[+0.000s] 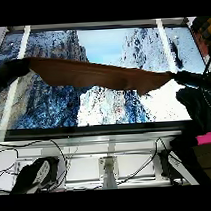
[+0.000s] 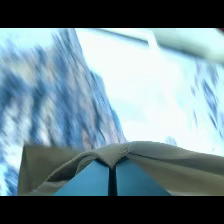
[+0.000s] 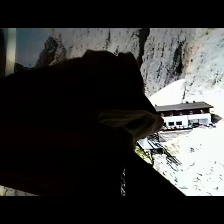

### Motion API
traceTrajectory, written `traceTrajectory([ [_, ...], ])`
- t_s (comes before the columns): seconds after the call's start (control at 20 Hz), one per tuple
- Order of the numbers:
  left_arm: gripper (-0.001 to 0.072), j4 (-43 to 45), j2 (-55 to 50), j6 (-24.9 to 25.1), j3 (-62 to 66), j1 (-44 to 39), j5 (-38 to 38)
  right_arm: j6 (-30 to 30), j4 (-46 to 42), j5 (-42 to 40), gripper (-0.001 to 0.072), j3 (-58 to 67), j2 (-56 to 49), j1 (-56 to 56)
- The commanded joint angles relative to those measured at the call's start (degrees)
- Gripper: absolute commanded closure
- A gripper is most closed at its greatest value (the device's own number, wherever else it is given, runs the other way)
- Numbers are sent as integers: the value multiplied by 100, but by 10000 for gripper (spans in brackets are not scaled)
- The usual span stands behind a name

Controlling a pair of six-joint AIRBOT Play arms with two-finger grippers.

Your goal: Fold the clothes and pants, and hang the long-sleeved shirts on hangers.

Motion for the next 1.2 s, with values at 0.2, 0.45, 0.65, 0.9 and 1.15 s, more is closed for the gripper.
traceTrajectory([
  [0.2, 692, -28, 868, -4, 44, 66, 1213, -455, 1558, 175, 696, 627, 1805, 4],
  [0.45, 692, -28, 2046, -7, 44, 66, 2214, -446, 1502, 162, 697, 2326, 2415, 4],
  [0.65, 692, -24, 3003, -177, 46, 66, 2946, 131, 1270, 216, 697, 3526, 2514, 2],
  [0.9, 693, -24, 3235, -380, 42, 66, 2761, 437, 1145, 229, 697, 3904, 2459, 2],
  [1.15, 694, -24, 2085, -396, 42, 66, 1360, 570, 833, 857, 697, 3901, 1615, 2],
])
